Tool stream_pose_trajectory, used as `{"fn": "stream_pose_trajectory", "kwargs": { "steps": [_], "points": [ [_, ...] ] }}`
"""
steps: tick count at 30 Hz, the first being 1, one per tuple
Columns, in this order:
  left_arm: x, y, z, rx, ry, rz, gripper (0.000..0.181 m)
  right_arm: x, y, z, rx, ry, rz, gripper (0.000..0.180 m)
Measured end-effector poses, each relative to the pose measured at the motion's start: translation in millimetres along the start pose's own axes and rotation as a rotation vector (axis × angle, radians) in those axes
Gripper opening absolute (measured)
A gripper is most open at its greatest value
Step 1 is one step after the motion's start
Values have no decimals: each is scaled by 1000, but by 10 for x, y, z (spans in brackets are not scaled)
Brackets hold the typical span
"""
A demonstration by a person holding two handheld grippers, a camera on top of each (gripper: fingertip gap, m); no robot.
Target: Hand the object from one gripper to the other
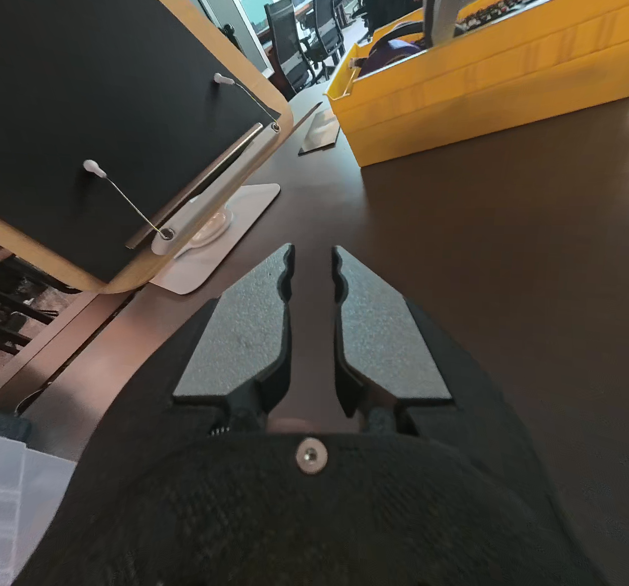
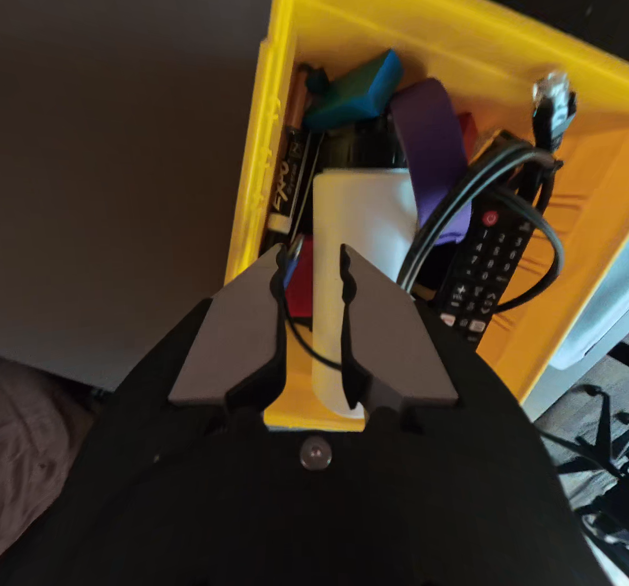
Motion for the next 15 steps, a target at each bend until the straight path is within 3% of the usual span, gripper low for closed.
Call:
{"fn": "stream_pose_trajectory", "kwargs": {
  "steps": [5, 9, 12, 15],
  "points": [
    [45, 89, 87, -75, 15, 14, 24, -236, -345, -534, 374, 127, -43, 31],
    [71, 119, 121, -115, 47, -18, 33, -957, -584, -881, 739, -64, -179, 46],
    [42, 117, 110, -109, 61, -64, 42, -1429, -734, -695, 840, -199, -238, 55],
    [-17, 127, 97, -124, 52, -112, 62, -1674, -901, -208, 845, -240, -248, 54]
  ]
}}
Point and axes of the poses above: each gripper's, where its closed fingertips meet, z out along the fingers, y out of its underside, x = y × z across the jaws, the point moved 8 cm from there along -z, back along the fingers, and after that the axes turned 6 degrees about -x, right-handed, at the moved point
